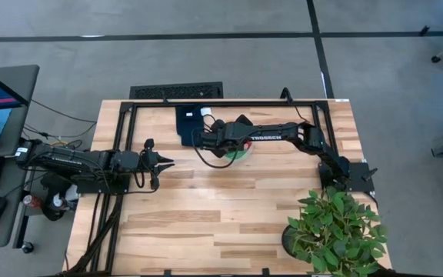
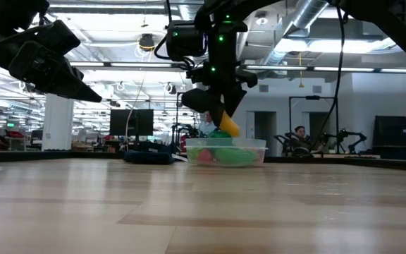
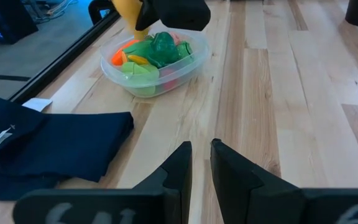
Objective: Pick and placing Produce into tupperware
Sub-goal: Put the yellow banana into the transparent container, then return to Home Position
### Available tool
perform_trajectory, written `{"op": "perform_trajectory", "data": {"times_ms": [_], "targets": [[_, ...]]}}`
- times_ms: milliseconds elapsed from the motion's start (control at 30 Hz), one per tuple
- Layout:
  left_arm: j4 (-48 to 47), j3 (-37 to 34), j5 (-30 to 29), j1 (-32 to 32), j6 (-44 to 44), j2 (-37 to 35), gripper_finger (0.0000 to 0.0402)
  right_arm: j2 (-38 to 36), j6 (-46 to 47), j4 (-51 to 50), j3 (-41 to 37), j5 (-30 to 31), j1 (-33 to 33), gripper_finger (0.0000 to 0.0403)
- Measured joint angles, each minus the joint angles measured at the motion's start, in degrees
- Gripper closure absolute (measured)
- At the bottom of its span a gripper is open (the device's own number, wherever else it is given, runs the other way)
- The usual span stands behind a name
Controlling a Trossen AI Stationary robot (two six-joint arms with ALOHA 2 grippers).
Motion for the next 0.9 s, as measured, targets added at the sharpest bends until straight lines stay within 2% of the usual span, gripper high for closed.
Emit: {"op": "perform_trajectory", "data": {"times_ms": [400, 900], "targets": [[0.0, 0.0, 0.0, 0.0, -0.2, 0.0, 0.0352, 0.0, 0.0, -0.1, 0.0, 0.0, 0.0, 0.0184], [-0.3, 0.0, 0.0, 0.0, -0.5, 0.0, 0.0352, 0.0, -0.4, -2.3, 0.0, 1.1, 3.6, 0.0177]]}}
